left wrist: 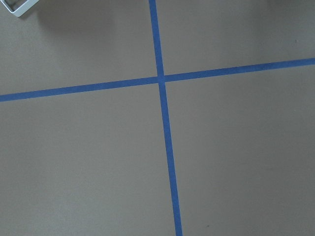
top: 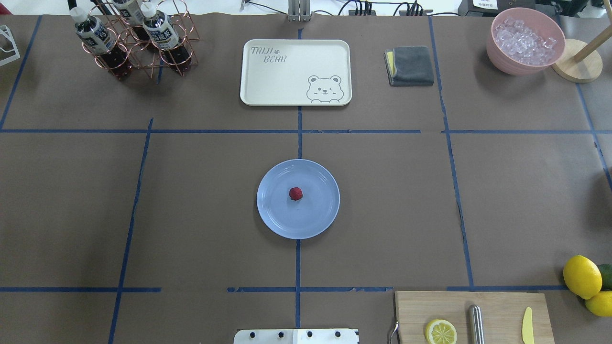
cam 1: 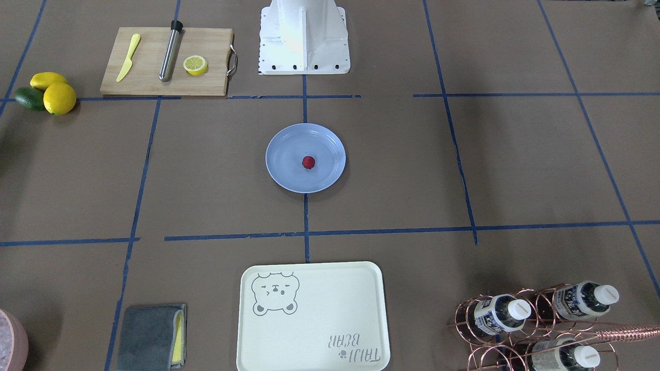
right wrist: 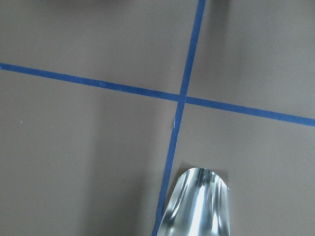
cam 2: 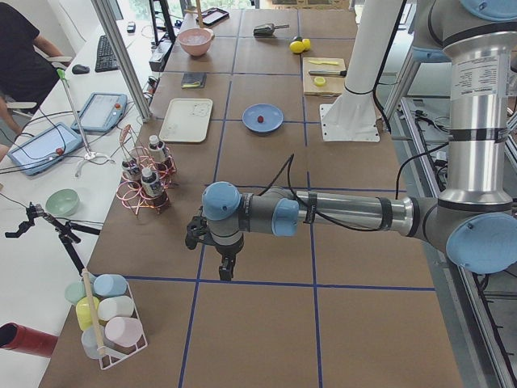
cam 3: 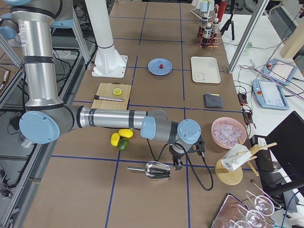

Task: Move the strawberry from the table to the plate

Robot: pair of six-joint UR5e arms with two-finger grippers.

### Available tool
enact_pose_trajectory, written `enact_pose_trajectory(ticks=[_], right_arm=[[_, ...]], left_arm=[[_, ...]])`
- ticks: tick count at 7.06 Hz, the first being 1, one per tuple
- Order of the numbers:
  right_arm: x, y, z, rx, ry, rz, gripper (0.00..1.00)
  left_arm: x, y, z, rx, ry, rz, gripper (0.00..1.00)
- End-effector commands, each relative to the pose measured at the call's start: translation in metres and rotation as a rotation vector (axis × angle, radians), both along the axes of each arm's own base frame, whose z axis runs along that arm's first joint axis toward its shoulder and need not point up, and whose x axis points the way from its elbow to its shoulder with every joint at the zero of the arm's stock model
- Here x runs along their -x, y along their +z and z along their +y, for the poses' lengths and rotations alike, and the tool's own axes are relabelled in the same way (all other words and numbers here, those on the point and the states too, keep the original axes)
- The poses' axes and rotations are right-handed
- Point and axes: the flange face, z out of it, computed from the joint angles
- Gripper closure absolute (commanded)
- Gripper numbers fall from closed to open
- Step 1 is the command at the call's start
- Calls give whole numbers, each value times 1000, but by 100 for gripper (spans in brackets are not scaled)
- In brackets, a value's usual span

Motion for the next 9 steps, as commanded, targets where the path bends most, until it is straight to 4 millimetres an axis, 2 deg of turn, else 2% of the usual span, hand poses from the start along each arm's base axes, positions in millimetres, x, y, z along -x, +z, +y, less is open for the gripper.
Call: enact_pose_trajectory(ticks=[1,2,3,4,5,9], right_arm=[[-1,11,11,8,7,1,0],[-3,13,17,10,13,-2,0],[-4,24,30,-24,26,4,0],[-4,27,38,-17,102,7,0],[-4,28,40,-27,148,8,0],[-3,19,33,-37,150,-3,0]], left_arm=[[0,1,0,1,0,-1,0],[0,0,0,-1,0,-3,0],[0,0,0,-1,0,-1,0],[0,0,0,-1,0,0,0],[0,0,0,0,-1,-1,0],[0,0,-1,0,-1,-1,0]])
